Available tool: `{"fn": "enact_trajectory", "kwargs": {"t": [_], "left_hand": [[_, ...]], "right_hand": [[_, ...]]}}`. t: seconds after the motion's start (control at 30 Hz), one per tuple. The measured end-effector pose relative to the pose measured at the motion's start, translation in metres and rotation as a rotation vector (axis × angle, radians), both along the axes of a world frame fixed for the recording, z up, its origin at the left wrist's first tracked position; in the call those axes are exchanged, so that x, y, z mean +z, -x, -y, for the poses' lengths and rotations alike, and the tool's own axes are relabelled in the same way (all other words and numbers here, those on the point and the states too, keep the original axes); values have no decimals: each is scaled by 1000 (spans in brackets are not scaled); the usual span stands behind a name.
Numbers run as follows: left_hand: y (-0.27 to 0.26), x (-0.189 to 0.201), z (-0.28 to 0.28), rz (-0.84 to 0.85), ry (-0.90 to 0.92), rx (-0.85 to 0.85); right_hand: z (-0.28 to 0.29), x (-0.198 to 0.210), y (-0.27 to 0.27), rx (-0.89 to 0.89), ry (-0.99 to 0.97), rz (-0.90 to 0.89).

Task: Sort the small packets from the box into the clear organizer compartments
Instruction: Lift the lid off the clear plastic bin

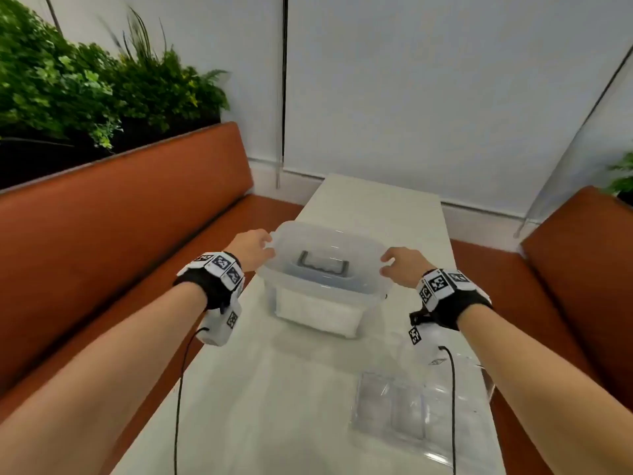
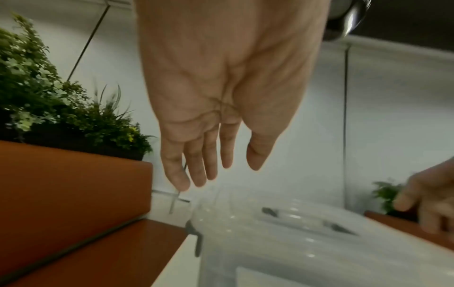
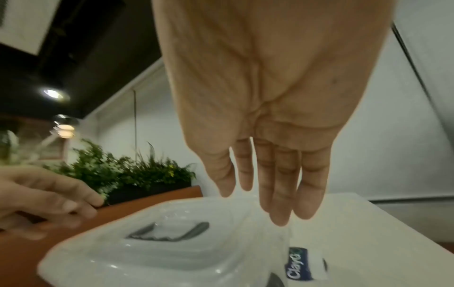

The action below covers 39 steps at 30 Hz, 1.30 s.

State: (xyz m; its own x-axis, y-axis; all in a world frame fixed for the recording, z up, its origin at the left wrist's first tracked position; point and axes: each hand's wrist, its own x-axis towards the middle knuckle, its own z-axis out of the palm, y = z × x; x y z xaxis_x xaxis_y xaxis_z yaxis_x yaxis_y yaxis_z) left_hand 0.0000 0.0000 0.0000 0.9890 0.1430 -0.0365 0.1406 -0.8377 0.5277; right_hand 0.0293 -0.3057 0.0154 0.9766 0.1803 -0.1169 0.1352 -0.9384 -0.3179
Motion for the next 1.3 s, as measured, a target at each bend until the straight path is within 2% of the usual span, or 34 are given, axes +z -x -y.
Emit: {"fn": "enact_trajectory", "kwargs": {"t": [0.07,0.2,0.43,0.73,0.83,0.93,1.07,1.13,1.23,1.3], "left_hand": [[-12,-6,-1,-18,-55,65],[-29,-23,-3,-129,-73,189],[-45,-35,2,-147,-94,189],[-45,-31,12,-127,-299,162],[-42,-22,17,-71,-370,171],[-40,-4,26,49,-253,215],[-46,22,36,222,94,269],[-49,31,44,301,268,284],[-53,34,64,402,410,251],[-57,29,80,407,494,204]], "right_hand": [[-2,-8,-6,-66,64,-36],[-6,-27,-18,-150,18,-114],[-13,-40,-33,-254,-133,-121],[-8,-43,-41,-308,-165,-72],[-7,-40,-40,-310,-186,-53],[-6,-32,-39,-330,-215,-47],[11,-9,-37,-376,-395,52],[25,5,-37,-402,-594,91],[55,22,-33,-341,-1005,-60],[82,32,-30,-301,-1152,-96]]}}
